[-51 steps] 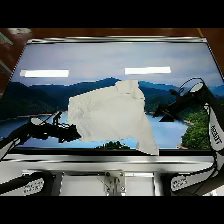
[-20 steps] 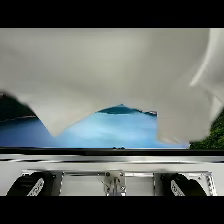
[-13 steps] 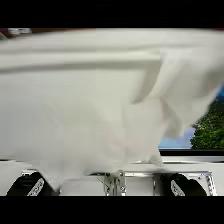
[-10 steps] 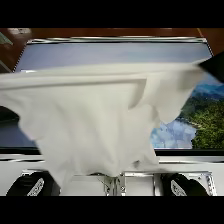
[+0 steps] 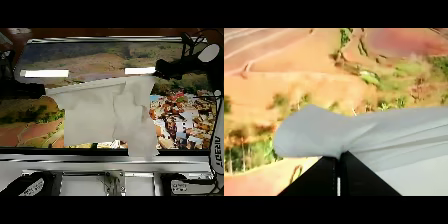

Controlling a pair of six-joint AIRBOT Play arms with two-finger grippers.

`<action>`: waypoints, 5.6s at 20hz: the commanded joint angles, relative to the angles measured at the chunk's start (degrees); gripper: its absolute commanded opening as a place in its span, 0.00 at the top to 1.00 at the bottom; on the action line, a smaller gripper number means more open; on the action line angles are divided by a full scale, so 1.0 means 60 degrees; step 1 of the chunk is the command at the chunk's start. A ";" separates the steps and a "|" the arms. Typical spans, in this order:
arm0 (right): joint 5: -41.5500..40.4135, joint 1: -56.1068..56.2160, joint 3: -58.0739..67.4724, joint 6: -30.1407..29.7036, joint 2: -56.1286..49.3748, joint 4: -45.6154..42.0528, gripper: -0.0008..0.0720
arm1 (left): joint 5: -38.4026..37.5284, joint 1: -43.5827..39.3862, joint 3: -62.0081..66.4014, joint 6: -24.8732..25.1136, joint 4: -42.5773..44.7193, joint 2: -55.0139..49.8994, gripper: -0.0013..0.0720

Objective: Fold the shirts.

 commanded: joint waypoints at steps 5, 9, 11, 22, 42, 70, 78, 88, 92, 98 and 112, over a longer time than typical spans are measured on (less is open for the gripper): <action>-0.1468 0.0280 -0.0127 0.0087 -0.2215 0.0991 0.90 | 0.1512 -0.0109 -0.0146 -0.0484 -0.3224 -0.3628 0.93; -0.1129 0.0408 -0.0004 -0.0142 -0.2306 0.1311 0.15 | 0.0892 0.0117 0.0022 -0.0477 -0.3978 -0.3876 0.22; 0.0255 0.0022 0.0550 -0.1049 -0.2025 0.0885 0.13 | -0.1140 0.0841 0.0594 0.0444 -0.3971 -0.3818 0.16; 0.4932 -0.4113 -0.1963 -0.1523 -0.0412 0.1067 0.14 | -0.2175 0.4845 -0.5661 0.3650 -0.5213 -0.1366 0.06; 0.2262 -0.2514 -0.3952 -0.1920 -0.0608 -0.0368 0.14 | 0.0055 0.2310 -0.6211 0.4215 -0.8054 -0.2200 0.94; -0.2590 -0.0918 0.2608 -0.2167 0.6590 -0.0568 0.91 | 0.0925 0.2331 0.6597 0.2335 -0.4860 0.3322 0.94; -0.0211 -0.0922 0.3912 -0.0929 0.8236 -0.2605 0.91 | -0.2379 0.2331 0.8408 0.0488 -0.3031 0.4262 0.94; 0.6153 -0.0918 0.3676 -0.0430 0.6881 -0.3512 0.91 | -0.6626 0.2328 0.5694 0.0484 -0.2707 0.4200 0.94; 0.6160 -0.0911 0.0878 -0.0131 0.5603 -0.2863 0.91 | -0.5424 0.2331 0.2113 0.0492 -0.2317 0.3949 0.94; -0.0820 -0.0911 -0.3359 -0.0069 0.2834 -0.1716 0.91 | -0.1672 0.2262 -0.0313 0.1129 -0.3344 0.0419 0.94; -0.6951 -0.0539 -0.3362 -0.2011 -0.1384 0.0619 0.91 | 0.2936 0.0878 0.2047 0.2142 -0.5486 -0.5533 0.94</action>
